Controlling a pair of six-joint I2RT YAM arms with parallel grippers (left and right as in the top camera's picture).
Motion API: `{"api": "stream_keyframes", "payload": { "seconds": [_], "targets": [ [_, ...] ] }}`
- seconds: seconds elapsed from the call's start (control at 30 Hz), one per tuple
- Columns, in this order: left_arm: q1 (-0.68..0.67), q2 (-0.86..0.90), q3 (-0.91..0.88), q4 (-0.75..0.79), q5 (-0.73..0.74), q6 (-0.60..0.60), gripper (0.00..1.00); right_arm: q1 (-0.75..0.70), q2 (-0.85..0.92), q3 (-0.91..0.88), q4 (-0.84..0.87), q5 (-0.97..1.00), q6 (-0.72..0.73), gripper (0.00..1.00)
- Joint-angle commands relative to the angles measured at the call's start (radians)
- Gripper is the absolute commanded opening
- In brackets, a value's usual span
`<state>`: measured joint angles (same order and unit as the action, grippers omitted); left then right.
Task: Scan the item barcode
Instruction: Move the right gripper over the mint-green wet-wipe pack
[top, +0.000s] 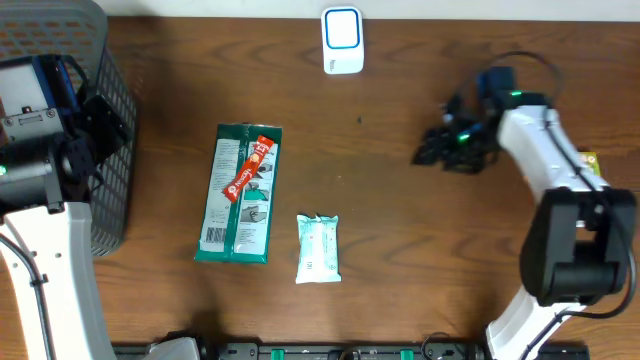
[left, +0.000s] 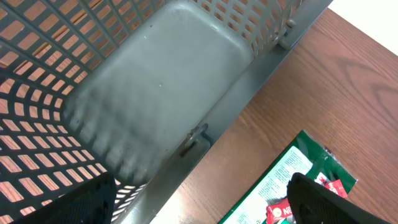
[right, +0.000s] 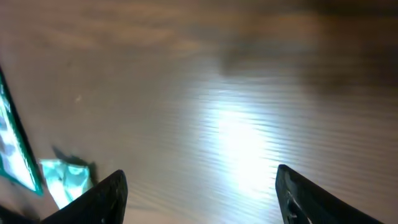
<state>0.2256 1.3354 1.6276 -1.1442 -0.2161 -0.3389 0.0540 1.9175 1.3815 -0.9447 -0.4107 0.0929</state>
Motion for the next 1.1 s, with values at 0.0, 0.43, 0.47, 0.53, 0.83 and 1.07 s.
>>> {"api": "stream_keyframes", "payload": {
  "seconds": [0.0, 0.43, 0.47, 0.53, 0.83, 1.07],
  "targets": [
    [0.003, 0.004, 0.007, 0.000, -0.013, 0.009, 0.88, 0.169, -0.009, -0.072, 0.082, -0.028, 0.010, 0.72],
    [0.003, 0.004, 0.007, 0.000, -0.013, 0.009, 0.88, 0.641, -0.008, -0.186, 0.264, 0.172, 0.266, 0.77],
    [0.003, 0.004, 0.007, 0.000, -0.013, 0.009, 0.88, 0.659, -0.008, -0.186, 0.260, 0.183, 0.297, 0.77],
    [0.003, 0.004, 0.007, 0.000, -0.013, 0.009, 0.88, 0.683, -0.008, -0.187, 0.255, 0.198, 0.347, 0.77],
    [0.003, 0.004, 0.007, 0.000, -0.013, 0.009, 0.88, 0.708, -0.008, -0.189, 0.237, 0.201, 0.367, 0.40],
    [0.003, 0.004, 0.007, 0.000, -0.013, 0.009, 0.88, 0.681, -0.008, -0.190, 0.269, 0.296, 0.362, 0.24]
  ]
}}
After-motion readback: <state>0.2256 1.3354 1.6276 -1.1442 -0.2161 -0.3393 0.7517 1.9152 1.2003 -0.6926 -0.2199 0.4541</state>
